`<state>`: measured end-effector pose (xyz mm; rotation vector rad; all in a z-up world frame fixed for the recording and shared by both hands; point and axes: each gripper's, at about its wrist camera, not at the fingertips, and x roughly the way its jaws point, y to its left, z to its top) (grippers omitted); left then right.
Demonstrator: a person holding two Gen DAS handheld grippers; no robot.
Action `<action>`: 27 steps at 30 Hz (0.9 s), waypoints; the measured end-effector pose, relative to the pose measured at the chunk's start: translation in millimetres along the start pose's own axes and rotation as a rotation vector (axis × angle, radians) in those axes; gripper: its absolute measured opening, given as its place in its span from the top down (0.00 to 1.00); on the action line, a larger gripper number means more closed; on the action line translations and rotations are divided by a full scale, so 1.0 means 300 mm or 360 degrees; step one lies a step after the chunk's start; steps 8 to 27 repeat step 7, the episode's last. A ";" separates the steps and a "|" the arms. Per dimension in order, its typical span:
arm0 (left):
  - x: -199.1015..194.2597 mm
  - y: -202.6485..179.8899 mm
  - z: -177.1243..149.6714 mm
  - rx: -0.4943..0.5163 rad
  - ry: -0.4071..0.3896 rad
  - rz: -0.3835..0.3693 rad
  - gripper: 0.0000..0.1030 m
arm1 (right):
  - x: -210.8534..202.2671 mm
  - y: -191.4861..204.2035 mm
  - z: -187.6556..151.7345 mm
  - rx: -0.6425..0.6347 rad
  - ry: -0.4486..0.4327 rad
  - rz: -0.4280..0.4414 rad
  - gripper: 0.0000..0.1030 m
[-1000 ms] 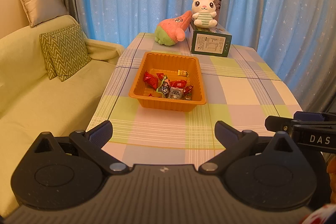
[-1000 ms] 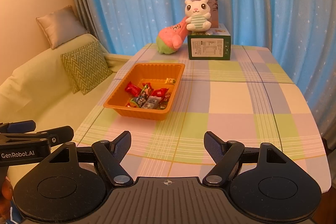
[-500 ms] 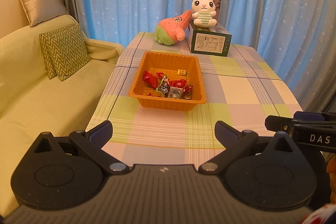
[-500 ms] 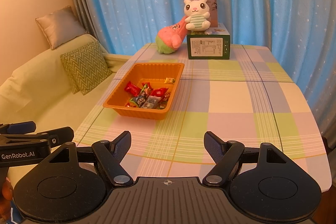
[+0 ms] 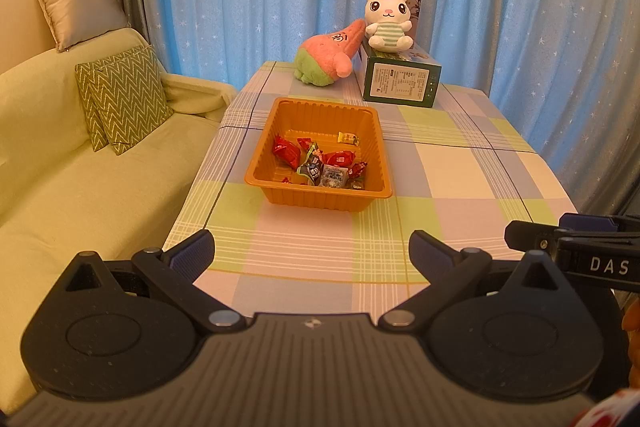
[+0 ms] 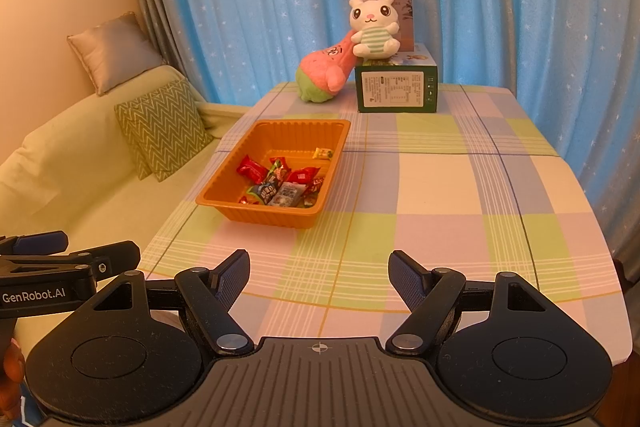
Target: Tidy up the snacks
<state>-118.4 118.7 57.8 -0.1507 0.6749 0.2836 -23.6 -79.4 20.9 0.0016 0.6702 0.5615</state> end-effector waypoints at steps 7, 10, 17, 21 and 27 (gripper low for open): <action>0.005 0.010 -0.014 -0.0023 -0.0022 0.0000 0.00 | 0.000 -0.002 -0.001 0.0003 0.0000 0.0004 0.26; 0.005 0.010 -0.014 -0.0023 -0.0022 0.0000 0.00 | 0.000 -0.002 -0.001 0.0003 0.0000 0.0004 0.26; 0.005 0.010 -0.014 -0.0023 -0.0022 0.0000 0.00 | 0.000 -0.002 -0.001 0.0003 0.0000 0.0004 0.26; 0.005 0.010 -0.014 -0.0023 -0.0022 0.0000 0.00 | 0.000 -0.002 -0.001 0.0003 0.0000 0.0004 0.26; 0.005 0.010 -0.014 -0.0023 -0.0022 0.0000 0.00 | 0.000 -0.002 -0.001 0.0003 0.0000 0.0004 0.26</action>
